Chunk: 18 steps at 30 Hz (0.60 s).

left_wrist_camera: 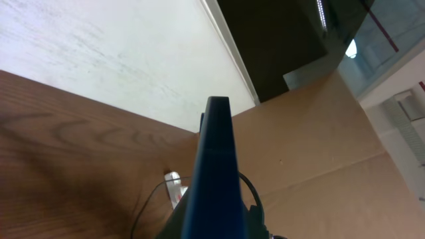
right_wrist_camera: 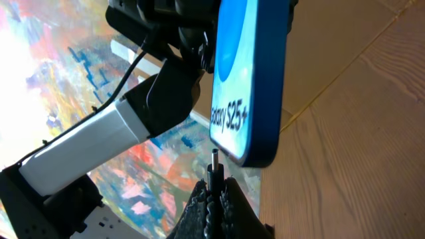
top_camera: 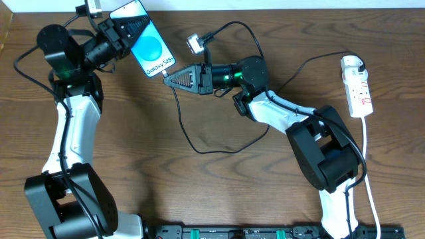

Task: Plug charger to phone and switch on socket

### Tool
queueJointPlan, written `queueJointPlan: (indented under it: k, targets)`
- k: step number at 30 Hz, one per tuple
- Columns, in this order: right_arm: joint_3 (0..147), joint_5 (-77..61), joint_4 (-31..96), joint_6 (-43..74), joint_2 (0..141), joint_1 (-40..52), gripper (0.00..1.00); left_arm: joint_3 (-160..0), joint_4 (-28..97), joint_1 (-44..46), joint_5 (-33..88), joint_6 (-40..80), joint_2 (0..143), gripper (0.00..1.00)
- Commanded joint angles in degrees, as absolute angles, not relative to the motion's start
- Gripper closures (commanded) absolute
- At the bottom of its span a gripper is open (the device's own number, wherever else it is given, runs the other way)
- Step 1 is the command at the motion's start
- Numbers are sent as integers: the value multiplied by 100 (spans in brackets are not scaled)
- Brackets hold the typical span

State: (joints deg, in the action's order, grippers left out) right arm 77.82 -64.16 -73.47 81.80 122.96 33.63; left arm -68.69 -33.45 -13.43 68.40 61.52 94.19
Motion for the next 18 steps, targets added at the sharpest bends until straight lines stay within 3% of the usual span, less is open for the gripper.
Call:
queueJointPlan:
  k: [1,18]
  targets:
    - [7874,-6246,-7371,8071,12291,3369,99,-6869,-3420,-1317,6829,6182,9362,93]
    - [7874,-6283,-7116,7935,12291,3358,99,-6869,-3463,-1321,6641,6418,9362,93]
